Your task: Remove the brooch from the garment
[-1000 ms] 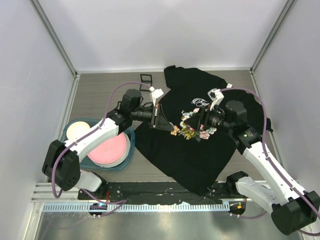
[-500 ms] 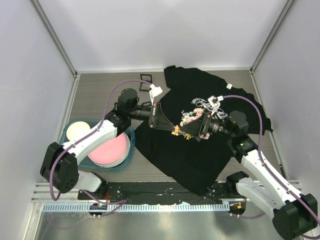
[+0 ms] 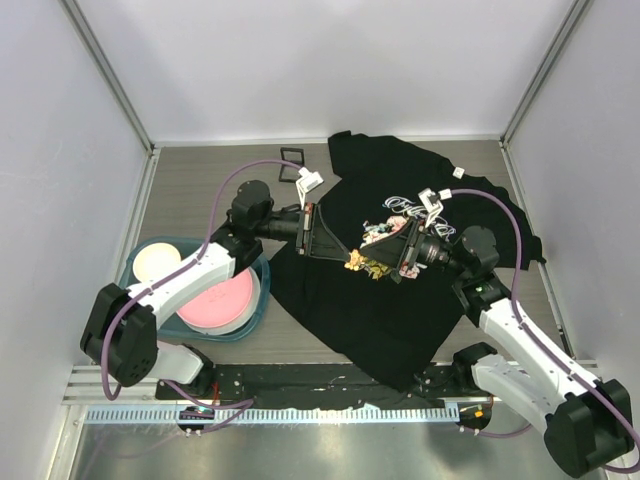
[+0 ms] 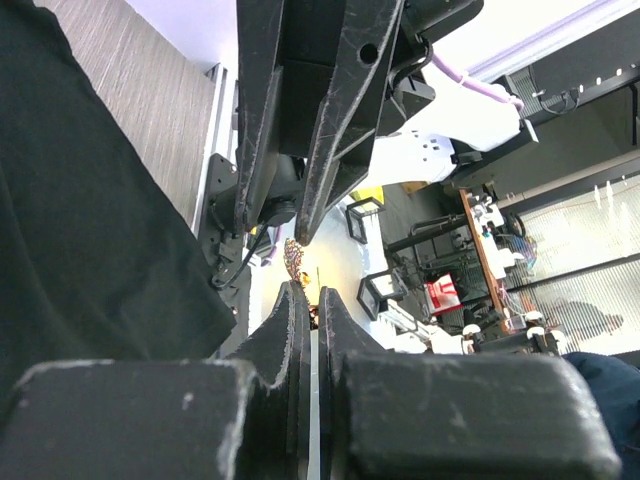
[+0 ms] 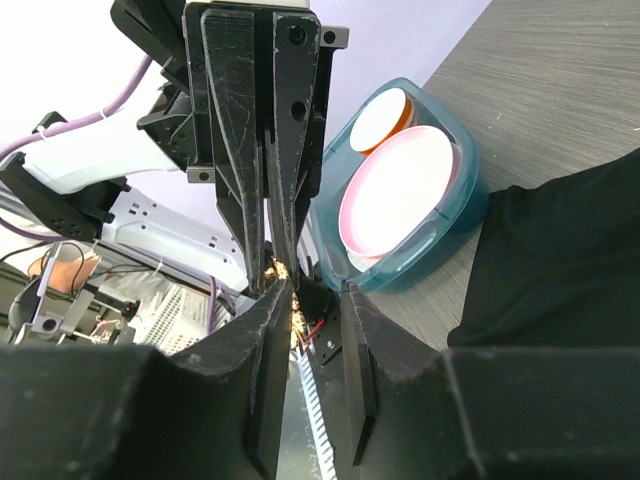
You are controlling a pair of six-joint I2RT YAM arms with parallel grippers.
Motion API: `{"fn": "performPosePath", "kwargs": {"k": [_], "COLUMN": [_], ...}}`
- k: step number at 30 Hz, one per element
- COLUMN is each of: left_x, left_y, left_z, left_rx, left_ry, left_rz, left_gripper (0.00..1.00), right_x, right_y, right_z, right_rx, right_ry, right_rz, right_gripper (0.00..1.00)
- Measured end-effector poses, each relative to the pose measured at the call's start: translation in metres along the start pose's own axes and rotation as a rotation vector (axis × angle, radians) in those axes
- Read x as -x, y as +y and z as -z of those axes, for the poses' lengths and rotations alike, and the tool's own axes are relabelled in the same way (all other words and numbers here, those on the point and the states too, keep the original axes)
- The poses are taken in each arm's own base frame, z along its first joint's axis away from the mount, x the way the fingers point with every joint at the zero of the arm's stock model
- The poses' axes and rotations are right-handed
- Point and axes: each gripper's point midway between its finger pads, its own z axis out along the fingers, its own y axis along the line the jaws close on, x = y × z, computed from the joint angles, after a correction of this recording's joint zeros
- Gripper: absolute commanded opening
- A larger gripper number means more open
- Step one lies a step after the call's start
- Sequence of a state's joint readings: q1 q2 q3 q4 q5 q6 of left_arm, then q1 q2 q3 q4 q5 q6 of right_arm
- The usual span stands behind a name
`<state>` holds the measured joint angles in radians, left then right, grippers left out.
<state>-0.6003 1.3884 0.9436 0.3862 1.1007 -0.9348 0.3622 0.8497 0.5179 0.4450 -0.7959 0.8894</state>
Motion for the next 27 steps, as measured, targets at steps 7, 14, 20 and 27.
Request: {"fn": "performPosePath", "kwargs": {"k": [7,14,20,27], "left_x": [0.003,0.001,0.001,0.000], "left_y": [-0.005,-0.003,-0.004,-0.003], "left_z": [0.000,0.000,0.001,0.001], "left_rx": [-0.023,-0.026,-0.032,-0.034], "left_ry": [-0.015,-0.019,-0.017,-0.017], "left_rz": [0.001,0.024,0.041,0.054], "left_gripper": [0.00,0.00,0.00,0.00], "right_x": [0.000,-0.002,-0.004,-0.008], "right_y": [0.002,0.002,0.006,0.011], "right_z": [-0.001,-0.005,-0.008,-0.011], "right_rx": [0.028,0.048,0.068,0.093], "right_ry": [-0.001,0.004,0.007,0.018], "right_rz": [-0.009,-0.024,-0.018,-0.009], "right_gripper": [0.29,0.29,0.21,0.23]}}
